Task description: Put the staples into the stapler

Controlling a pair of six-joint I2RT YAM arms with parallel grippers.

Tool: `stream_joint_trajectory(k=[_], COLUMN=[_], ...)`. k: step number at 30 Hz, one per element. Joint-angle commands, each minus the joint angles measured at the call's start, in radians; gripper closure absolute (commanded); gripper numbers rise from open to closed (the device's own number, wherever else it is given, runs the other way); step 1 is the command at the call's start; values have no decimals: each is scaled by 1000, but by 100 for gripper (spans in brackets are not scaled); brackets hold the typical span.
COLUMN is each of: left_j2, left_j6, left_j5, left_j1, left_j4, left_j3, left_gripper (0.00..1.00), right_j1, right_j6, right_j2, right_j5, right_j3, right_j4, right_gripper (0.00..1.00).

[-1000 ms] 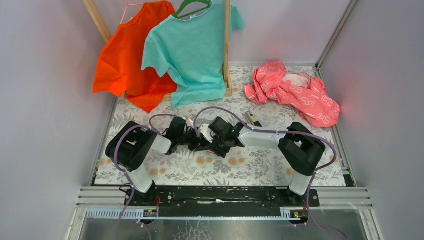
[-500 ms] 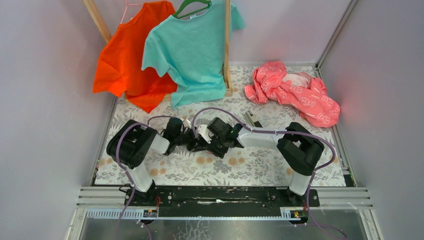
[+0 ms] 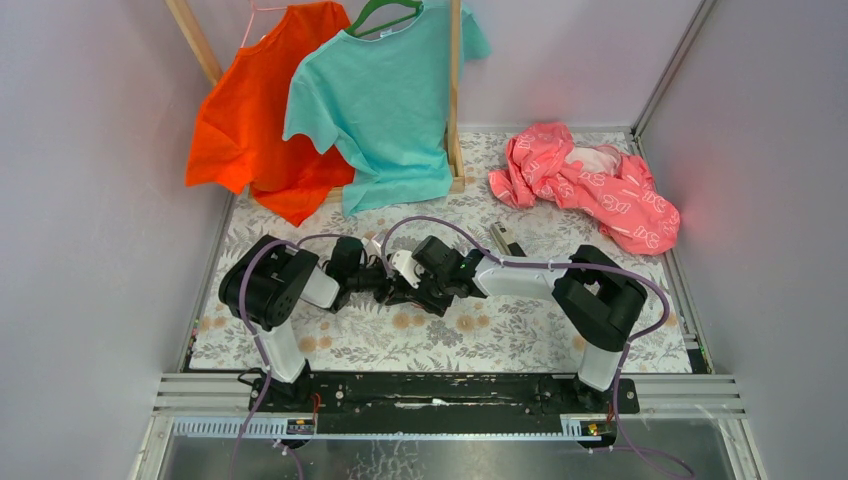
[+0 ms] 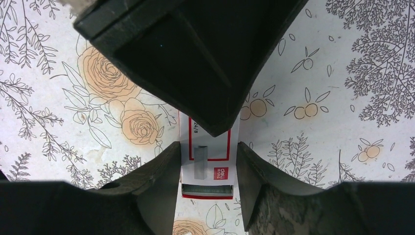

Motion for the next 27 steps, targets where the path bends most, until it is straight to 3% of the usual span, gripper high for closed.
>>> stream_joint_trajectory(k=[1, 27], left_j2=[20, 3], left_j6=[-7, -87], left_j5=[14, 51], left_j1=[1, 3], left_j4=[48, 143], left_j3=[-16, -40], left_gripper=[64, 58], right_j1=[19, 25], right_j6=[-30, -42], right_j2=[59, 22], right_j5=[-6, 6], right_j3=[-21, -59], right_j4=[-9, 127], right_gripper=[52, 50])
